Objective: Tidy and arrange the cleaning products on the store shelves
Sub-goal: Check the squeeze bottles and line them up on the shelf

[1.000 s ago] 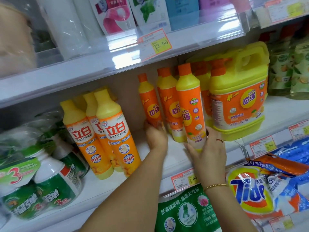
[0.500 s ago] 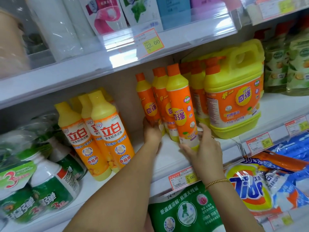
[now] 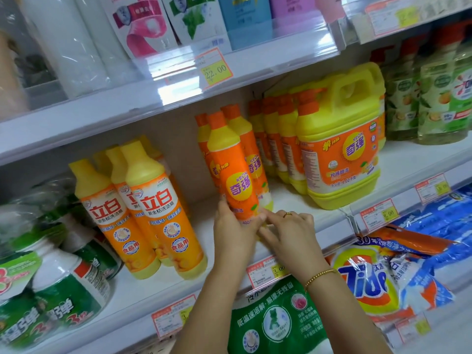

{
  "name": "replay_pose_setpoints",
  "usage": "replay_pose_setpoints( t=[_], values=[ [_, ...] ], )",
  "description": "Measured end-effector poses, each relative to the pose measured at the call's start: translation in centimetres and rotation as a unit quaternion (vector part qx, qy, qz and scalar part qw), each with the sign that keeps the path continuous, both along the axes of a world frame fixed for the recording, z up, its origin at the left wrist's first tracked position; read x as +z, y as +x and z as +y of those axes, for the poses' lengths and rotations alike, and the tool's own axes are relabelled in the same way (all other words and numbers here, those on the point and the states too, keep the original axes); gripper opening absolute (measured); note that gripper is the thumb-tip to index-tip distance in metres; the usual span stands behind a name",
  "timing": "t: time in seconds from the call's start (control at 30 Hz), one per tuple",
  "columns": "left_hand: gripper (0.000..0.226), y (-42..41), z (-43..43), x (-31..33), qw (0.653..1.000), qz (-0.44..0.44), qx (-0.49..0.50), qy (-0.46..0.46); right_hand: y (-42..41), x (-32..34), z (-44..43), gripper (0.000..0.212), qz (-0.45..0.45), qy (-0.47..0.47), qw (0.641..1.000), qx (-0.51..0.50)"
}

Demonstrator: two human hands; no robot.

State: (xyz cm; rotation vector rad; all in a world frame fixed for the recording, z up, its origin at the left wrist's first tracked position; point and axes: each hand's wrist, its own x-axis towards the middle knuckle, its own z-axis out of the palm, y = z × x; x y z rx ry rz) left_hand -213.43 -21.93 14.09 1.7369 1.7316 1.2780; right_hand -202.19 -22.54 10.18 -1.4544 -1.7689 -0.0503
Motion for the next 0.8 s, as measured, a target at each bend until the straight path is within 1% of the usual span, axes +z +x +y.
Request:
replay_pose_setpoints(
  t=[0.07,0.1,0.2,0.27,0.4,0.6,0.67,0.73,0.77,0.8],
  values=[
    [0.068,-0.5,0.3,0.5,0.999,0.011,0.035,0.001,-0.2,-0.3,0.1,0.069,0.001,0.016,1.0,-0.005],
    [0.066,-0.7,0.6,0.7,0.999,0.01,0.051,-0.001,-0.2,-0.4,0.0,0.062,0.018,0.021,1.0,-0.006],
    [0.065,-1.8,2.1,1.1,0.997,-0.005,0.074,-0.021,-0.1,-0.4,0.0,0.031,0.056,0.009,0.998,-0.002],
    [0.065,-2.1,3.0,1.3,0.997,-0.01,0.074,-0.027,-0.1,-0.2,-0.1,0.019,0.054,0.001,0.999,0.004],
    [0.061,-1.8,4.2,1.4,0.997,-0.014,0.073,-0.03,-0.1,0.1,-0.2,0.015,0.073,-0.014,0.997,0.012],
    [0.06,-1.4,5.8,1.8,0.994,-0.013,0.094,-0.047,0.1,0.1,-0.3,0.018,0.076,-0.009,0.997,0.025],
    [0.061,-1.3,5.7,2.1,0.994,-0.016,0.087,-0.061,0.2,0.1,-0.4,0.021,0.086,-0.014,0.995,0.036],
    [0.065,-0.9,4.5,3.1,0.995,0.004,0.059,-0.082,0.2,0.3,-0.5,0.028,0.092,-0.026,0.994,0.044],
    [0.066,-0.8,3.1,3.7,0.997,0.023,0.038,-0.066,0.3,0.3,-0.6,0.028,0.094,-0.029,0.994,0.049],
    [0.063,-0.9,1.1,4.3,0.999,0.043,0.023,-0.012,0.3,0.4,-0.7,0.025,0.101,-0.032,0.993,0.055]
  ],
)
